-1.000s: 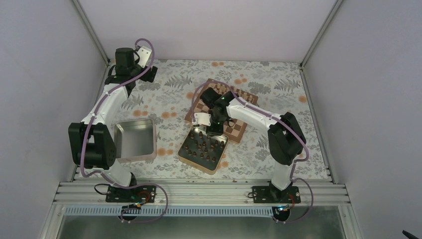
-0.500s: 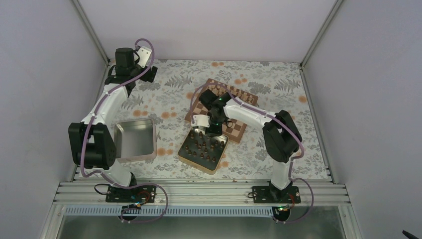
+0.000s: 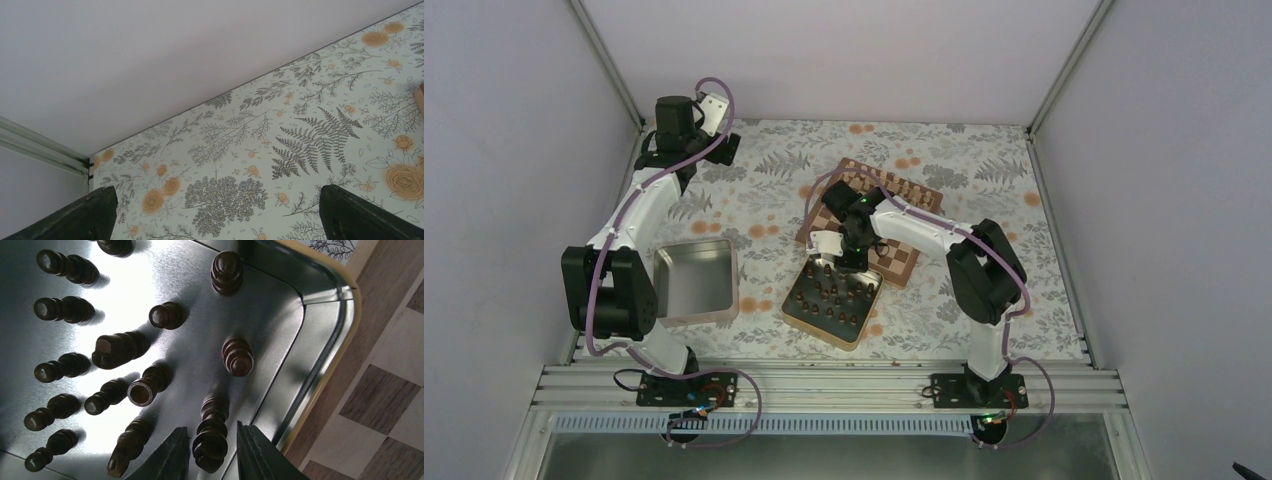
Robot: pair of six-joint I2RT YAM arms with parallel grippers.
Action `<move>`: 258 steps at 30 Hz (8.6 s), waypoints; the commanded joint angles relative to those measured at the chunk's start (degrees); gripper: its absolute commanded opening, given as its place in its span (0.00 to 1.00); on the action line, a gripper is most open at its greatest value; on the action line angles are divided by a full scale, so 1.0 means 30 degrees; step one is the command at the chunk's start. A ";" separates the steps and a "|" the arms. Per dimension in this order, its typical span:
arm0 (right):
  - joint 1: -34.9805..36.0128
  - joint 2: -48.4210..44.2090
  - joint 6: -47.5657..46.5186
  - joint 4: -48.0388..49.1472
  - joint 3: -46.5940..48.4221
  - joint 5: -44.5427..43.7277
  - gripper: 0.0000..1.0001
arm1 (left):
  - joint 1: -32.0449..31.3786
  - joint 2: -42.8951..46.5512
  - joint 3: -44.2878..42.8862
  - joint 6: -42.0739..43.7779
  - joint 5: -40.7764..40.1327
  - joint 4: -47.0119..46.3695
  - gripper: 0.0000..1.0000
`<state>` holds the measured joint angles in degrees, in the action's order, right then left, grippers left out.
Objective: Set up the chess pieces on the board
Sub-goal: Pick up the chess piece from the storage box, then place the chess piece on the chessboard, then pick up the chess piece from the storage box, then place the chess piece on the chessboard.
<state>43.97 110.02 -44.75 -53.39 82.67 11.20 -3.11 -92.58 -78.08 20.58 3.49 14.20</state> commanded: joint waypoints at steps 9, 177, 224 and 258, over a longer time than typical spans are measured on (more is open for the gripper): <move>0.0345 0.0318 0.0173 0.0205 -0.0201 -0.0692 0.27 | -0.0067 -0.0138 0.0274 0.0260 0.0525 -0.0280 1.00; 0.0360 -0.3351 0.2439 -0.1806 -0.2609 -0.2940 0.38 | 0.0071 0.0414 0.0655 0.0721 -0.0157 -0.0513 1.00; -0.0073 -0.2349 0.2831 -0.2649 -0.2567 -0.2626 0.16 | 0.0071 0.0338 0.0803 0.0905 0.0281 -0.0491 1.00; -0.2730 0.1621 -0.0045 -0.5055 0.5526 -0.2903 0.13 | 0.0302 0.0897 0.0715 0.1135 0.0286 -0.0282 1.00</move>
<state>35.55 112.92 -43.07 -66.78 97.01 1.91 -2.37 -91.42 -75.72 23.38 3.46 12.97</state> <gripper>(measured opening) 0.128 0.999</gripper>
